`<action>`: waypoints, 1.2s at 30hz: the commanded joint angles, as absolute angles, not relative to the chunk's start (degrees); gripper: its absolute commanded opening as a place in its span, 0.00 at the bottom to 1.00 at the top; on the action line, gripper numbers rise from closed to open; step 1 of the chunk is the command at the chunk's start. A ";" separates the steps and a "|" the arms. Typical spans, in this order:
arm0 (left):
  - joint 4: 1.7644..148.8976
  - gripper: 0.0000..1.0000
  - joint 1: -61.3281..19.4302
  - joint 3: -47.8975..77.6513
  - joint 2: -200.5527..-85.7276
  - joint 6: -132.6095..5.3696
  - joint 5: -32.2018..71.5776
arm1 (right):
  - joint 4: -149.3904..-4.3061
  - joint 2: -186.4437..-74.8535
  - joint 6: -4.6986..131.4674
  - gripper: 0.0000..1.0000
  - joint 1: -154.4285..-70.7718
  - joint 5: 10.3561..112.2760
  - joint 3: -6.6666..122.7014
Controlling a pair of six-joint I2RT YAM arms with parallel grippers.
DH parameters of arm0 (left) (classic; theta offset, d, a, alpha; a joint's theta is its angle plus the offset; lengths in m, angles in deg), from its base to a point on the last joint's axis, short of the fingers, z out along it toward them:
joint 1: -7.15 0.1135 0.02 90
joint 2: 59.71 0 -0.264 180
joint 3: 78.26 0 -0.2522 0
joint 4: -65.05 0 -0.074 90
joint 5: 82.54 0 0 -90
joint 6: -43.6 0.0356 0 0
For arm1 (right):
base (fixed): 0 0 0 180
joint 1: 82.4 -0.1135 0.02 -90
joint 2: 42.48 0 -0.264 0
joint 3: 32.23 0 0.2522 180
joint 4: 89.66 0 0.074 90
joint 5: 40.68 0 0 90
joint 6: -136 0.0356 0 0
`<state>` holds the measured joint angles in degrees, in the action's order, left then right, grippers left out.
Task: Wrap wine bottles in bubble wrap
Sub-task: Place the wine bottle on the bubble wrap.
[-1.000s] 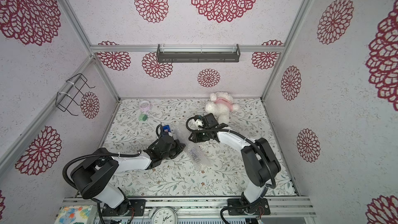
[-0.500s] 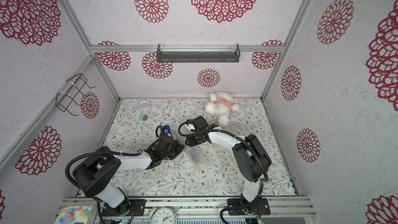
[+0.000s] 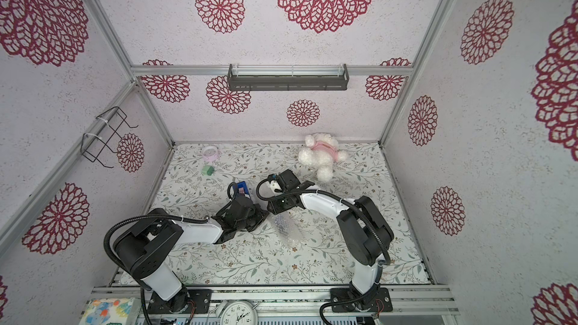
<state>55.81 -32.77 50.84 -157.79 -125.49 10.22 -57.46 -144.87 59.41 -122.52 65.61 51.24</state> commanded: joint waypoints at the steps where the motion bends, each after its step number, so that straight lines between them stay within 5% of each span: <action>1: 56.04 0.00 -31.88 49.68 -160.46 -125.07 11.24 | -56.09 -142.26 61.20 0.38 -122.48 64.25 49.84; 12: 55.97 0.07 -31.30 46.13 -163.44 -121.74 15.16 | -64.71 -133.23 72.83 0.52 -114.57 69.30 44.27; 25: 61.72 0.34 -30.15 46.31 -156.65 -116.69 15.42 | -60.17 -140.63 71.84 0.53 -114.30 70.52 46.12; 33: 66.53 0.36 -26.91 47.07 -149.10 -111.93 16.96 | -59.00 -140.79 71.56 0.52 -114.47 69.87 46.52; 36: 66.00 0.25 -26.69 46.19 -150.22 -111.05 19.09 | -58.87 -140.55 71.75 0.51 -114.48 69.77 46.31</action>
